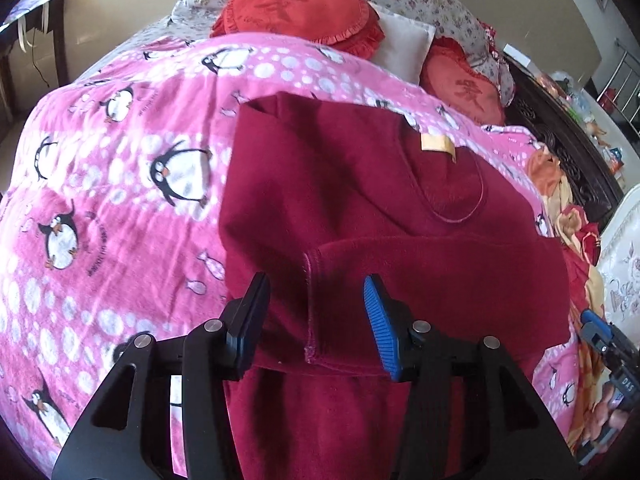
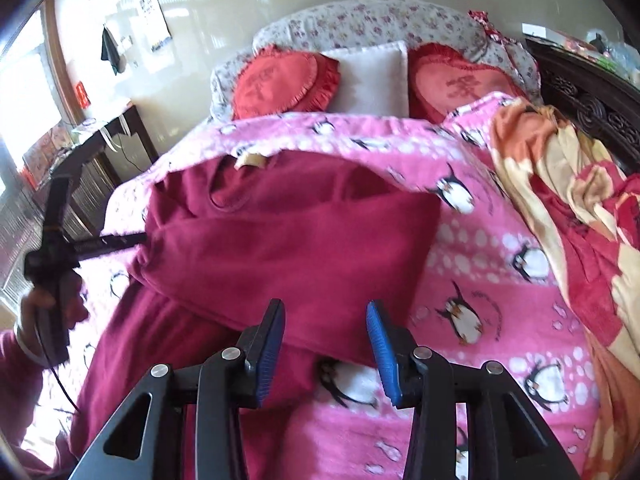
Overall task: Fold small clothes
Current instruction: 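Release the sleeve with the right gripper and press the fold flat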
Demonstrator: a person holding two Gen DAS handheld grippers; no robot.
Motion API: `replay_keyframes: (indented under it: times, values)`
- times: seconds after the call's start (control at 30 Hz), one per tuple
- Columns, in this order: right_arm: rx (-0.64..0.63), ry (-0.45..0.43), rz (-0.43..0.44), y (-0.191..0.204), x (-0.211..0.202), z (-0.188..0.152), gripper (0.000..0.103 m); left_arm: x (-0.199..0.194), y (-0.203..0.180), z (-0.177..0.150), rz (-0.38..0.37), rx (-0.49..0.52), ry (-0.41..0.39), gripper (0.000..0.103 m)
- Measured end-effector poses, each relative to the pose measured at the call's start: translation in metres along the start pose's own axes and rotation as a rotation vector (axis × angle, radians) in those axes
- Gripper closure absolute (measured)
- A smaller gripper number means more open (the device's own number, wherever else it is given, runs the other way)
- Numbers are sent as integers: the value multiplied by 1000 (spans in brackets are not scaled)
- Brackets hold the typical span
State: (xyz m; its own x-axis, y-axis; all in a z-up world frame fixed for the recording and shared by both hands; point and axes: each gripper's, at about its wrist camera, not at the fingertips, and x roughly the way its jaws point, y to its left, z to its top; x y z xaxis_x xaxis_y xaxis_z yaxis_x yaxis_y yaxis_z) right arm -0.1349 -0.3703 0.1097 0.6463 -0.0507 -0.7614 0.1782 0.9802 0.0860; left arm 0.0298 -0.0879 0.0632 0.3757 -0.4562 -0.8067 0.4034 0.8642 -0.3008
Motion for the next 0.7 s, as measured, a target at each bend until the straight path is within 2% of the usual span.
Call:
replay_keyframes:
  times: [0.1,0.2,0.27,0.3,0.33,0.4,0.47,0.57,0.7]
  values:
    - [-4,5,18,11,9,1,63,16,-5,0,30,8,40,55]
    - [-2,16,31,14,14,-1,62,27,-13,1,35,31,45,56]
    - [2,22,31,13,17,-2,63,34,-18,1,32,47,54,79]
    - [4,23,29,12,17,-3,63,36,-20,3,48,51,55,82]
    - [9,23,27,10,17,-3,63,35,-20,5,57,49,51,93]
    - [25,17,21,5,16,-3,63,25,-19,11,40,32,34,94]
    - [41,-1,10,0,12,-1,63,5,-15,21,36,36,-29,95]
    - [53,-34,-6,-7,6,7,63,-18,-9,36,66,31,-100,100]
    - [51,-60,-18,-11,13,22,63,-5,3,41,106,-5,-73,100]
